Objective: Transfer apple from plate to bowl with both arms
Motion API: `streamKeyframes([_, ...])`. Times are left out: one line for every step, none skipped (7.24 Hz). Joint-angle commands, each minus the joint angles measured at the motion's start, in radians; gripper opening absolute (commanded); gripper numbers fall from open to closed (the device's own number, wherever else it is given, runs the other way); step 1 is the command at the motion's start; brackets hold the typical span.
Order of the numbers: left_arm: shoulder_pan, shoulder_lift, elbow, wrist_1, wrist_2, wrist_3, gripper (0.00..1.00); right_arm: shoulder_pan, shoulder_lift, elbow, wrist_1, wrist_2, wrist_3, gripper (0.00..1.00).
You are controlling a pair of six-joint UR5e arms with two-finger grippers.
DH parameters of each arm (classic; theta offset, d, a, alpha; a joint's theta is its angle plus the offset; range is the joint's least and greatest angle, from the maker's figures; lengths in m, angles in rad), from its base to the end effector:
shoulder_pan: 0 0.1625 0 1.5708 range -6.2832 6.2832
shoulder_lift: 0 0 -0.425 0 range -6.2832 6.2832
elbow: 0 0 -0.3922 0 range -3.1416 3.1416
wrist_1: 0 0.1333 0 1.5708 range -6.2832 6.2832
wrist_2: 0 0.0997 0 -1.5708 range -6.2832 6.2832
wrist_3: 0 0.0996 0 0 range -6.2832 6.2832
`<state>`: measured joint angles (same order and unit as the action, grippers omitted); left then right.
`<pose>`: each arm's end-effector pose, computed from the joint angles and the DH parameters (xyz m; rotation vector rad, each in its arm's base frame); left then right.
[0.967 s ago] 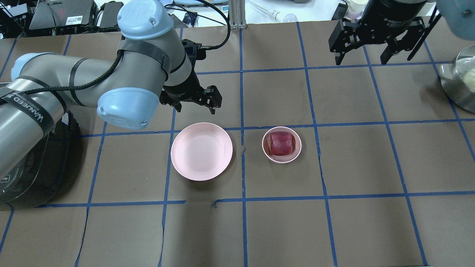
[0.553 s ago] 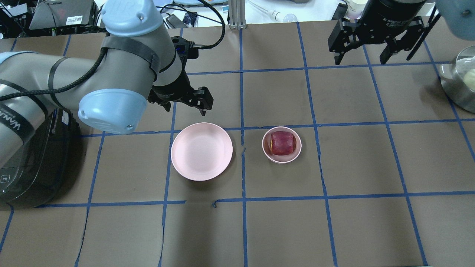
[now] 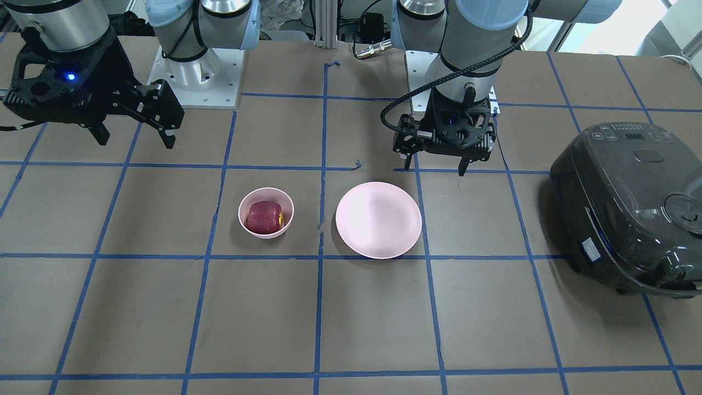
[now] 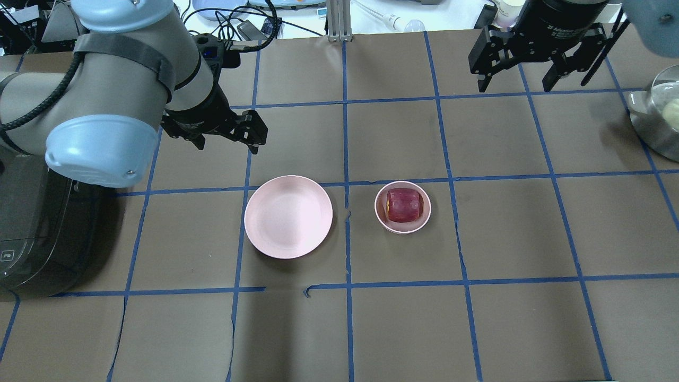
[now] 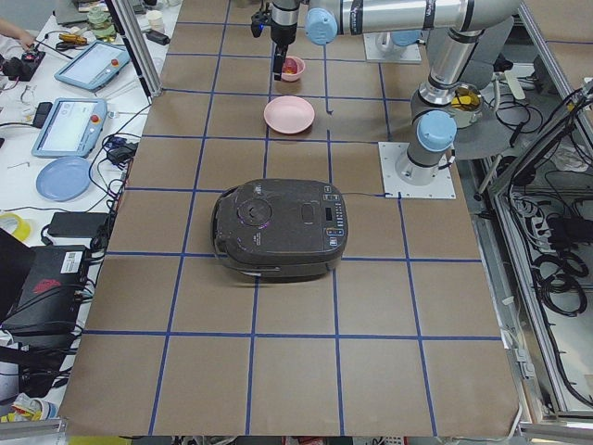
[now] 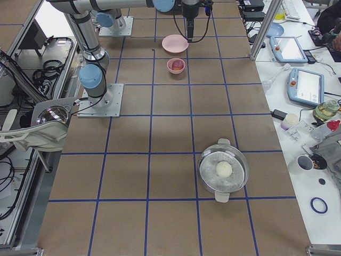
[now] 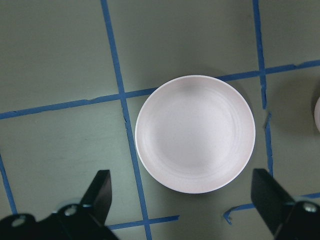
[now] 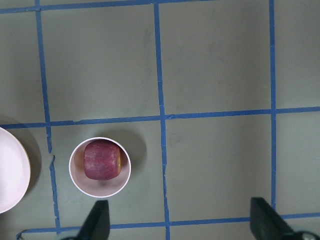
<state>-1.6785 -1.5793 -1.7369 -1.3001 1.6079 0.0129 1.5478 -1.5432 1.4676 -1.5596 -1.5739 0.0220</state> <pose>-0.1825 -0.4818 0.4298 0.1844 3.0999 -0.1519 0.1213 -0.5116 0.5240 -0.0707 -3.1360 0.1010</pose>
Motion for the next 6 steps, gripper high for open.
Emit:
streamKeyframes([0.022, 0.027, 0.019, -0.028, 0.024, 0.004, 1.0, 0.0, 0.0, -0.001, 0.001, 0.0, -0.001, 1.0])
streamKeyframes([0.023, 0.069, 0.067, -0.198, 0.026, 0.006, 1.0, 0.0, 0.0, 0.0, 0.001, 0.0, -0.001, 1.0])
streamKeyframes([0.036, 0.082, 0.085, -0.267, 0.024, 0.054, 1.0, 0.0, 0.0, -0.001, 0.0, 0.0, -0.001, 1.0])
streamKeyframes([0.043, 0.085, 0.088, -0.266, 0.014, 0.064, 1.0, 0.0, 0.0, -0.001, 0.0, 0.0, 0.001, 1.0])
streamKeyframes([0.046, 0.084, 0.1, -0.216, 0.001, 0.053, 1.0, 0.0, 0.0, -0.001, -0.002, 0.0, -0.001, 1.0])
streamKeyframes([0.046, 0.087, 0.099, -0.203, 0.003, 0.065, 1.0, 0.0, 0.0, -0.001, 0.001, 0.0, -0.001, 1.0])
